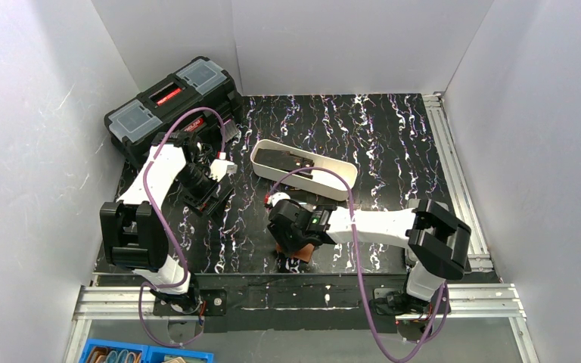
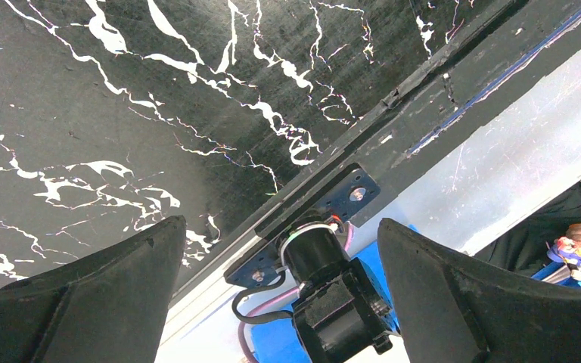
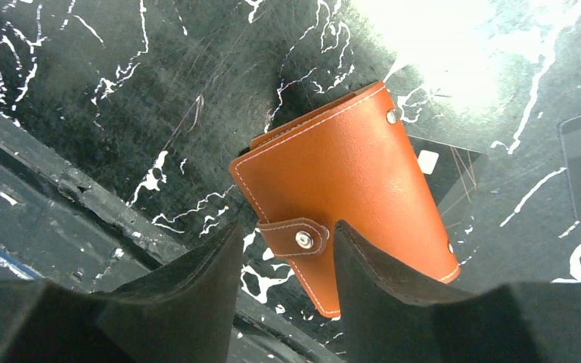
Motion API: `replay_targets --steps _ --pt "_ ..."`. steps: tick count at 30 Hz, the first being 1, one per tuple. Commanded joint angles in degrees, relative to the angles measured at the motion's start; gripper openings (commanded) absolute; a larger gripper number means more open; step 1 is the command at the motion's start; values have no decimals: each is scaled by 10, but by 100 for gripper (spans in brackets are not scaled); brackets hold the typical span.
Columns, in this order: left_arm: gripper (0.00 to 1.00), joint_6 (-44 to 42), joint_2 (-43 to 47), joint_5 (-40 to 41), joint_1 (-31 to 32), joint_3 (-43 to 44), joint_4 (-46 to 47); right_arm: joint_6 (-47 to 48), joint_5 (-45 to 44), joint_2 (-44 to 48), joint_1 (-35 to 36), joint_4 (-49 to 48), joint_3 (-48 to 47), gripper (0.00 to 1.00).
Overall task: Put the credit cards into the card holder
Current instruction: Close the card holder at the center of the board.
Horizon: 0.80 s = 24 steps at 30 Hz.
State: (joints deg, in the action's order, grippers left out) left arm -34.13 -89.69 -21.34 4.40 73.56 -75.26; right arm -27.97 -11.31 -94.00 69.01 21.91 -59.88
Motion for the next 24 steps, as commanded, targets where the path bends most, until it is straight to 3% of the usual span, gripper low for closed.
replay_targets --steps 1,7,17,24 --pt "98 -7 5 2 1 12 -16 16 11 -26 -1 -23 -2 52" --pt "98 -9 7 4 1 10 -15 5 14 -30 -5 -32 20 47" --pt "98 -8 4 7 1 19 -17 -6 10 4 -5 -37 33 3" --pt "98 16 11 -18 1 40 -7 48 76 20 -5 -74 20 1"
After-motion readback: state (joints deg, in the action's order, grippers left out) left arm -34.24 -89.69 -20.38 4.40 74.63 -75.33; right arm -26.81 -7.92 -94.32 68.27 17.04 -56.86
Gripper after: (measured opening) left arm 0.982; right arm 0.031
